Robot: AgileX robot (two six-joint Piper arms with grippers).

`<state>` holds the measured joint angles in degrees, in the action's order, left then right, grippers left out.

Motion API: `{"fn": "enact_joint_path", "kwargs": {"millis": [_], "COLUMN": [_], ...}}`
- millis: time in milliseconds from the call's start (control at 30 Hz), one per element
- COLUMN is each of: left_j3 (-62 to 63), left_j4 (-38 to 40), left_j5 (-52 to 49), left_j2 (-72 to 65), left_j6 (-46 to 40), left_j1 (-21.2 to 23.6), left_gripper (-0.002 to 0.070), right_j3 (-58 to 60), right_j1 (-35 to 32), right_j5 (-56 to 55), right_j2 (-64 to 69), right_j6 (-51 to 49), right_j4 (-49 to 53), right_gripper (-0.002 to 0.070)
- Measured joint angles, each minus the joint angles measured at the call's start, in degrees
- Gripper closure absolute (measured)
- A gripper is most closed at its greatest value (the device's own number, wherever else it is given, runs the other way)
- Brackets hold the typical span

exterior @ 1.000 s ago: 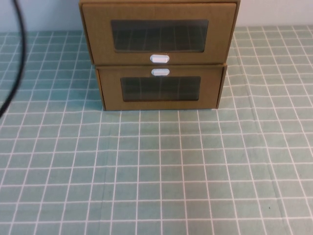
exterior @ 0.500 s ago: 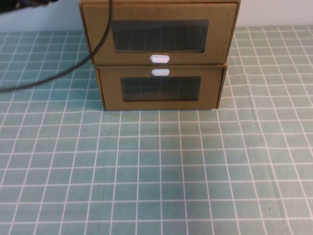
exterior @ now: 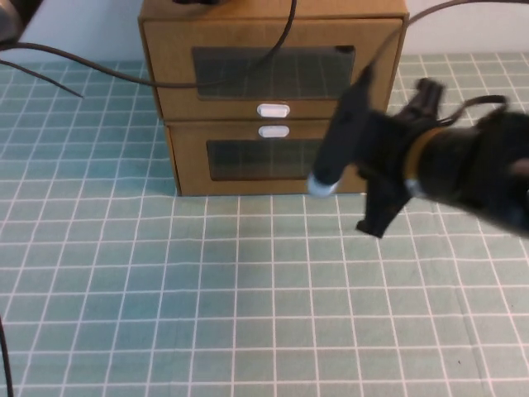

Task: Open the shoe box
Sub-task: 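Pull the top drawer of the cardboard box fully open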

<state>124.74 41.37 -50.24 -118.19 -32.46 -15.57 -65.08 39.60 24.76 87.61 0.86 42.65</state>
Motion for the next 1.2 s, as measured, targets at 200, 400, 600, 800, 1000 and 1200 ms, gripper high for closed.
{"fn": "enact_joint_path", "kwargs": {"millis": [200, 400, 600, 800, 1000, 1200], "left_j3": [3.5, 4.0, 4.0, 4.0, 4.0, 4.0], "left_j4": [2.4, 2.8, 3.2, 3.3, 3.4, 3.4], "left_j5": [-2.4, -2.9, -3.1, -3.2, -3.2, -3.2], "left_j2": [-3.1, -3.5, -3.6, -3.7, -3.7, -3.7], "left_j6": [1.9, 2.6, 3.5, 4.3, 4.3, 4.4], "left_j1": [0.0, 0.1, 0.2, 0.2, 0.2, 0.2], "left_gripper": [0.0679, 0.0678, 0.0678, 0.0678, 0.0678, 0.0679], "right_j3": [-2.9, -8.0, -11.6, -14.5, -18.3, -21.3], "right_j1": [4.1, 6.6, 7.5, 7.5, 7.6, 7.8], "right_j5": [-2.6, 2.2, 6.3, 8.7, 9.2, 10.1], "right_j2": [8.0, 15.0, 19.6, 23.5, 26.6, 28.7], "right_j6": [-10.5, -30.6, -37.1, -35.9, -35.7, -35.7], "right_j4": [21.1, 43.3, 51.6, 52.0, 52.1, 52.0], "right_gripper": [0.0678, 0.0586, 0.0387, 0.0346, 0.0353, 0.0388]}}
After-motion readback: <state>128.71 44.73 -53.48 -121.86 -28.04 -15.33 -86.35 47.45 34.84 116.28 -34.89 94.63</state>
